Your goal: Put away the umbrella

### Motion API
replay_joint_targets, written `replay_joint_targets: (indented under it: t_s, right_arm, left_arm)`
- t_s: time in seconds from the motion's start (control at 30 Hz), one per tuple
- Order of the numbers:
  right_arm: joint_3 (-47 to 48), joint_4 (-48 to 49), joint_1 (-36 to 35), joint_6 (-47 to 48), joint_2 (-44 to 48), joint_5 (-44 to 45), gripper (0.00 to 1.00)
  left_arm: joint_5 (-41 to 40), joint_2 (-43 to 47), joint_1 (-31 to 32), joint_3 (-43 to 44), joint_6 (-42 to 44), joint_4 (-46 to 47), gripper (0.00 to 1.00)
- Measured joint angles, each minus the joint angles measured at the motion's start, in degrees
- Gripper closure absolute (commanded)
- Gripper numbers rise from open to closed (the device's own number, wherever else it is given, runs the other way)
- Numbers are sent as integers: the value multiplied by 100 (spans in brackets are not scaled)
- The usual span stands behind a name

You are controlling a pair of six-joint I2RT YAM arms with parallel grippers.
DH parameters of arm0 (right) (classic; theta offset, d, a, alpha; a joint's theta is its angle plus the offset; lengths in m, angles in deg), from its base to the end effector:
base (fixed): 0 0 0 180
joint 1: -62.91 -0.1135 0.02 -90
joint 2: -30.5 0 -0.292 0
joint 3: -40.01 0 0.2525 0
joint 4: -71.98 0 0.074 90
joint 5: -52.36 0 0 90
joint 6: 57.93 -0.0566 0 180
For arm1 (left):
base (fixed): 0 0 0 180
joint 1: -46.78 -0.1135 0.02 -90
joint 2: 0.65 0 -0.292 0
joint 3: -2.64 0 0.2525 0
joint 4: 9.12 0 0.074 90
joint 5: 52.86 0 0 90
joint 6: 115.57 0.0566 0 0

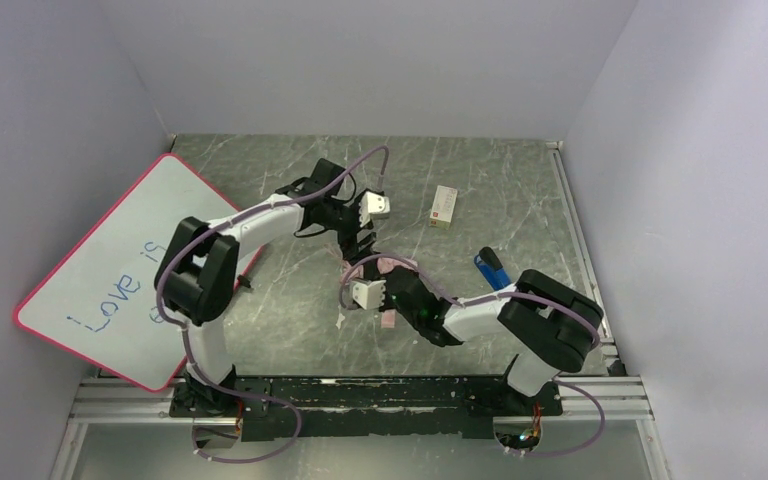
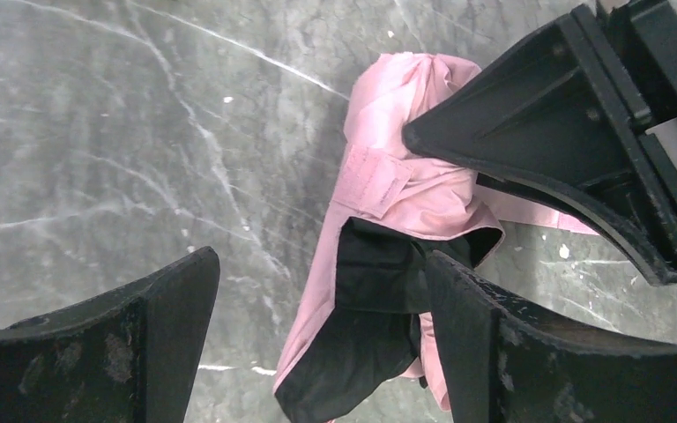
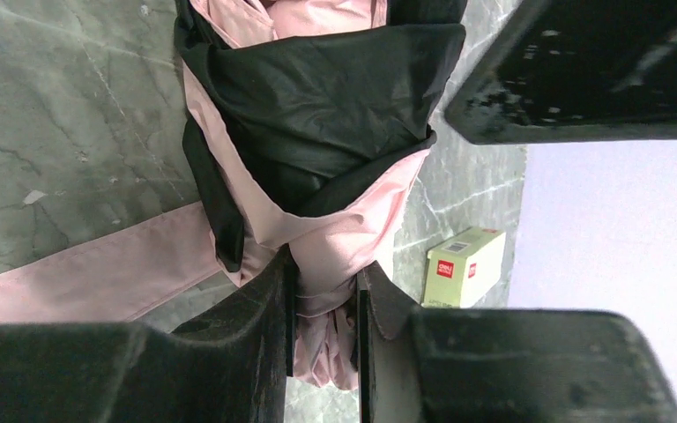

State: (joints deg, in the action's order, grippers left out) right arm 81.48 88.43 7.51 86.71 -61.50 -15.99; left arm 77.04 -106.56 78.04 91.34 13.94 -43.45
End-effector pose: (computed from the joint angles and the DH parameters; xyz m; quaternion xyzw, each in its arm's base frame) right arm 0.1850 0.2314 0.1395 -0.6604 0.5695 -0.1628 0.4616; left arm 0.3353 -0.2460 0.2277 0.6056 0.6585 -0.2991 0.3320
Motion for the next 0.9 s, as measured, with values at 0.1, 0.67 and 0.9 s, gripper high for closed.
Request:
replay_joint_targets:
  t_s: [0.1, 0.67, 0.9]
  right_arm:
    - [-81, 251, -122, 55, -103, 295, 89]
    - [-210, 713, -487, 162, -328, 999, 91]
    - [-210, 706, -520, 205, -328, 1032, 91]
  left_arm:
    - [175, -247, 37, 129, 138, -229, 11]
    - [164, -1239, 562, 616, 748, -1150, 18]
    - [-109, -1237, 573, 553, 986, -1167, 49]
